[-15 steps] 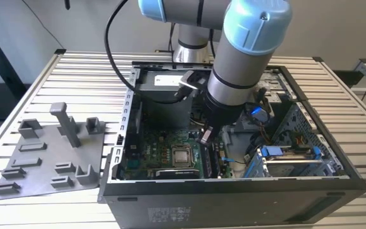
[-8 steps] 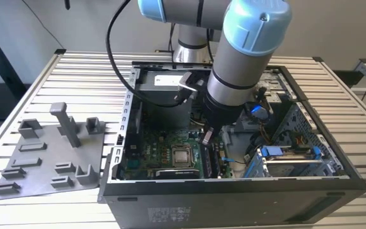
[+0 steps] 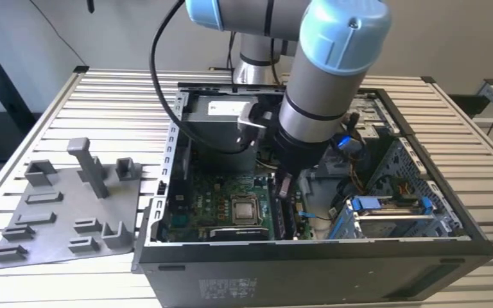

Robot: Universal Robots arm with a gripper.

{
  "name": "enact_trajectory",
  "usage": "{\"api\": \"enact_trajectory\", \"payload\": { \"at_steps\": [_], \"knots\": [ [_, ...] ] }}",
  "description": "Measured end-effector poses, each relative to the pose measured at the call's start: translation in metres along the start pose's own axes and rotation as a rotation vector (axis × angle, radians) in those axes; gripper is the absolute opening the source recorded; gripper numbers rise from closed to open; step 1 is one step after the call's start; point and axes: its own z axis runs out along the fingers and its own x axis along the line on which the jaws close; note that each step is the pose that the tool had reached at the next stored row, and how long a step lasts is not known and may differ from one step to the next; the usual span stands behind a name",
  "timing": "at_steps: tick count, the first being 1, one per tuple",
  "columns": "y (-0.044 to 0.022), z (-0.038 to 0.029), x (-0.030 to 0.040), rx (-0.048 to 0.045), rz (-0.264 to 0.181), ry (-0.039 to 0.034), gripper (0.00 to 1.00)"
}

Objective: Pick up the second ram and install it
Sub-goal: 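Press down the second ram until it locks into place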

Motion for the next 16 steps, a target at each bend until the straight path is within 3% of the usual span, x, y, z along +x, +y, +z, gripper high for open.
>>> {"api": "enact_trajectory", "payload": {
  "at_steps": [5,8,11,16],
  "knots": [
    [-0.0001,0.0013,0.0001,0.0129,-0.083,-0.0020,0.11],
    [-0.0002,0.0039,0.0004,0.0196,-0.155,-0.0052,0.11],
    [0.0023,0.0049,0.0013,0.0189,-0.170,-0.0117,0.11],
    [0.0027,0.0050,0.0015,0.0187,-0.170,-0.0118,0.11]
  ]
}}
